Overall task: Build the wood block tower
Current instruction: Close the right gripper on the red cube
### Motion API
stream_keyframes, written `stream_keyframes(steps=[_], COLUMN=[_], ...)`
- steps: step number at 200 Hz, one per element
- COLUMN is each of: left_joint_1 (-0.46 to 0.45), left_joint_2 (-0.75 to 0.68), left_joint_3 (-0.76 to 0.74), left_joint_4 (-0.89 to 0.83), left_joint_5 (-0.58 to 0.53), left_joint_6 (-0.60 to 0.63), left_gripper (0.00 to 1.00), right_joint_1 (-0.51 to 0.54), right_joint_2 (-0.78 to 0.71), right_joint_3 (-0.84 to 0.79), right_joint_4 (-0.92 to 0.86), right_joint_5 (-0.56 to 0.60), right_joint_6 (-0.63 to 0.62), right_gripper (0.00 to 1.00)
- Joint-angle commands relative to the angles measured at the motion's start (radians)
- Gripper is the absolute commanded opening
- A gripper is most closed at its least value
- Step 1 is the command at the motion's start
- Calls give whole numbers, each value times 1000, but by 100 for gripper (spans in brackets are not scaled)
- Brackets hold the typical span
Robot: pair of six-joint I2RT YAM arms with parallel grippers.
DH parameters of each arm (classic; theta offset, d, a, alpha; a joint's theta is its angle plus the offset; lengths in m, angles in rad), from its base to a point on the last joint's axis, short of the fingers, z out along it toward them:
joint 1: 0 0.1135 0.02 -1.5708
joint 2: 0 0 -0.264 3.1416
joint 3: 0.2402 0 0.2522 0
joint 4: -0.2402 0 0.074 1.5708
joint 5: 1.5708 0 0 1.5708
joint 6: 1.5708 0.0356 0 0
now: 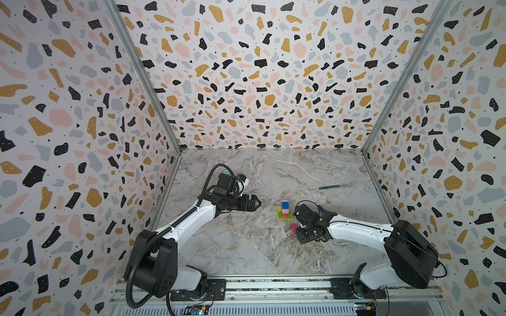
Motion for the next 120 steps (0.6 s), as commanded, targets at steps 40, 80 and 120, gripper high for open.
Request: stream_keyframes(steps=[40, 80, 120], left_joint_1=[5, 5, 6], left_joint_2=[4, 5, 4], left_joint_3=[2, 2, 2], left_joint_4=[12, 12, 14], left_joint_5=[4, 4, 4], left_joint_6=[3, 3, 2], left_gripper=[98, 98, 98], right_joint_1=[-4, -3, -4], right_joint_2=[-48, -59, -59], right_joint_3=[26, 45, 50], right_joint_4=[-44, -67, -69], right_joint_5=[15, 20, 21], right_joint_6=[7, 11, 17], right_gripper=[38, 35, 33])
